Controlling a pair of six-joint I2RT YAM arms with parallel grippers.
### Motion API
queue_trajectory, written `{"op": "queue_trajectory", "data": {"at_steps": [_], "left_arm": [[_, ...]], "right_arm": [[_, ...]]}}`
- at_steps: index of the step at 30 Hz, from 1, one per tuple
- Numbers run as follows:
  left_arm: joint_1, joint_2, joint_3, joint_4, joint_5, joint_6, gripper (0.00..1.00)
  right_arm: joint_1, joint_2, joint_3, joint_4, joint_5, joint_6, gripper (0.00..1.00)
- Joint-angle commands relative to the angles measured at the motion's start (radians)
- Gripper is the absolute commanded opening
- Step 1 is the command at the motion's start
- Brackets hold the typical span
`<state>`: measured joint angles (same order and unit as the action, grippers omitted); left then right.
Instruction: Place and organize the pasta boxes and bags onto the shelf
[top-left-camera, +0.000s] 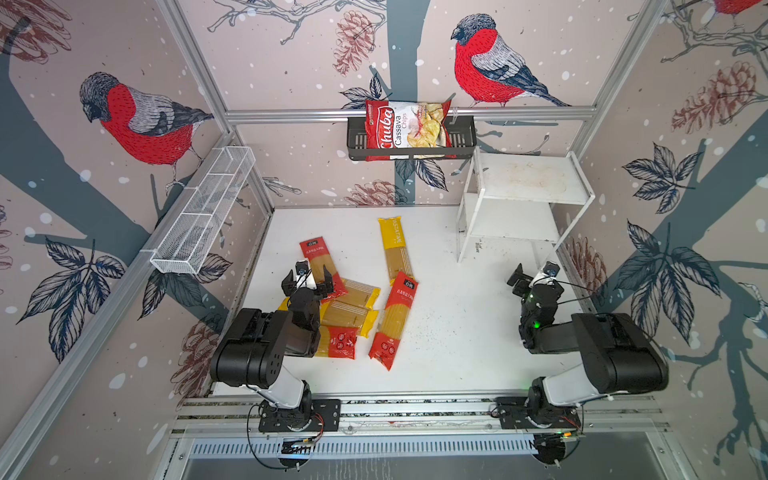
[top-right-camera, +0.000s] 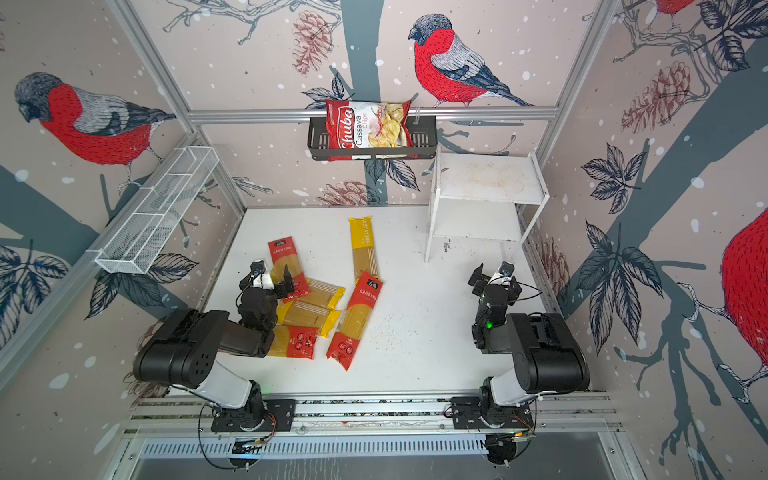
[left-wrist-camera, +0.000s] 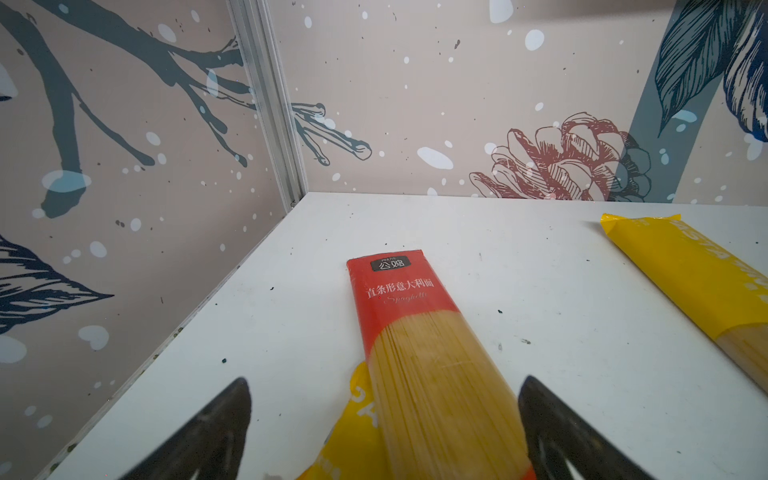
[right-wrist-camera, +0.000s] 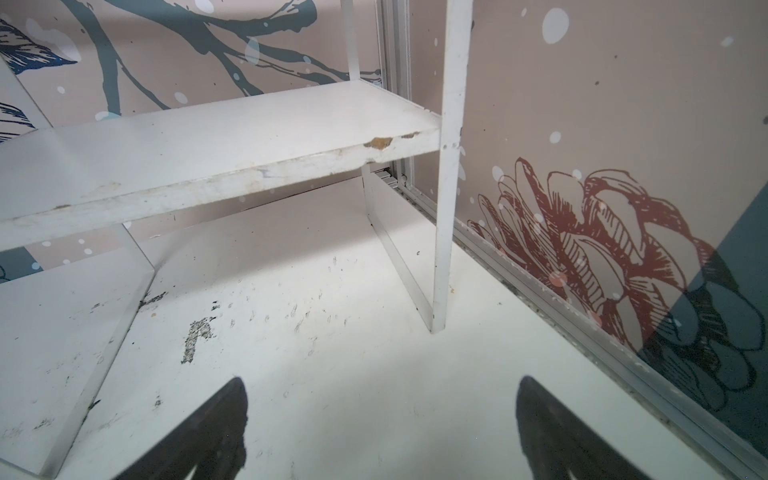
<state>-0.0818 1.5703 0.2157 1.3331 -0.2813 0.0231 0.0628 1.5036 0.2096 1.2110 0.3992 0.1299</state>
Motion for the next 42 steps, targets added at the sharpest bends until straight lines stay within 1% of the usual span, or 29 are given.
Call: {"op": "queue_trajectory", "data": {"at_steps": [1, 17, 18, 19, 21, 22, 24, 26, 29, 31, 33, 34, 35, 36, 37, 38, 39, 40, 41, 42], "left_arm": [[0.001, -0.004, 0.001, 0.024, 0.011, -0.008, 0.98], [0.012, -0.007, 0.004, 0.011, 0.014, -0.021, 0.98], [0.003, -0.008, 0.001, 0.023, -0.006, -0.019, 0.99], [-0.016, -0.018, 0.001, 0.020, -0.072, -0.014, 0.99], [-0.058, -0.065, -0.019, 0.035, -0.156, 0.011, 0.98], [-0.091, -0.104, -0.013, -0.003, -0.229, 0.033, 0.98], [-0.136, -0.175, 0.031, -0.128, -0.278, 0.067, 0.98], [-0.161, -0.248, 0.106, -0.328, -0.342, 0.029, 0.98], [-0.174, -0.344, 0.184, -0.574, -0.288, 0.000, 0.98], [-0.177, -0.403, 0.211, -0.673, -0.245, -0.040, 0.98], [-0.177, -0.455, 0.245, -0.779, -0.224, -0.156, 0.98], [-0.178, -0.482, 0.269, -0.851, -0.220, -0.246, 0.98], [-0.179, -0.506, 0.301, -0.943, -0.227, -0.344, 0.98], [-0.177, -0.524, 0.324, -1.013, -0.240, -0.459, 0.98], [-0.169, -0.545, 0.350, -1.093, -0.218, -0.541, 0.98], [-0.149, -0.570, 0.363, -1.156, -0.152, -0.603, 0.96], [-0.124, -0.591, 0.369, -1.177, -0.048, -0.612, 0.95], [-0.093, -0.615, 0.363, -1.176, 0.068, -0.602, 0.89], [-0.085, -0.632, 0.364, -1.185, 0.136, -0.590, 0.85], [-0.086, -0.644, 0.374, -1.215, 0.177, -0.573, 0.83]], "right_arm": [[0.000, -0.001, 0.004, 0.032, 0.005, -0.005, 1.00], [0.000, -0.001, 0.004, 0.031, 0.006, -0.004, 1.00], [0.000, -0.002, 0.004, 0.032, 0.006, -0.005, 1.00], [0.001, -0.001, 0.004, 0.031, 0.006, -0.004, 1.00], [0.000, 0.000, 0.004, 0.032, 0.005, -0.004, 1.00], [0.000, 0.000, 0.005, 0.029, 0.006, -0.004, 1.00], [0.000, 0.000, 0.005, 0.030, 0.005, -0.003, 1.00], [0.000, -0.001, 0.005, 0.031, 0.005, -0.005, 1.00], [-0.002, 0.000, 0.004, 0.030, 0.001, -0.003, 1.00], [-0.001, -0.001, 0.005, 0.030, 0.001, -0.003, 1.00], [-0.001, -0.002, 0.004, 0.031, 0.003, -0.003, 1.00], [-0.001, -0.003, 0.001, 0.036, 0.005, -0.003, 1.00], [0.009, -0.013, -0.009, 0.060, 0.053, -0.002, 1.00], [0.013, -0.034, -0.023, 0.052, 0.049, 0.001, 1.00], [0.015, -0.049, -0.039, 0.071, 0.036, -0.008, 1.00], [0.025, -0.055, -0.059, 0.107, 0.045, -0.019, 1.00], [0.032, -0.057, -0.074, 0.136, 0.051, -0.027, 1.00], [0.038, -0.064, -0.093, 0.168, 0.052, -0.034, 1.00], [0.043, -0.077, -0.109, 0.200, 0.073, -0.043, 1.00], [0.048, -0.096, -0.109, 0.208, 0.109, -0.057, 1.00]]}}
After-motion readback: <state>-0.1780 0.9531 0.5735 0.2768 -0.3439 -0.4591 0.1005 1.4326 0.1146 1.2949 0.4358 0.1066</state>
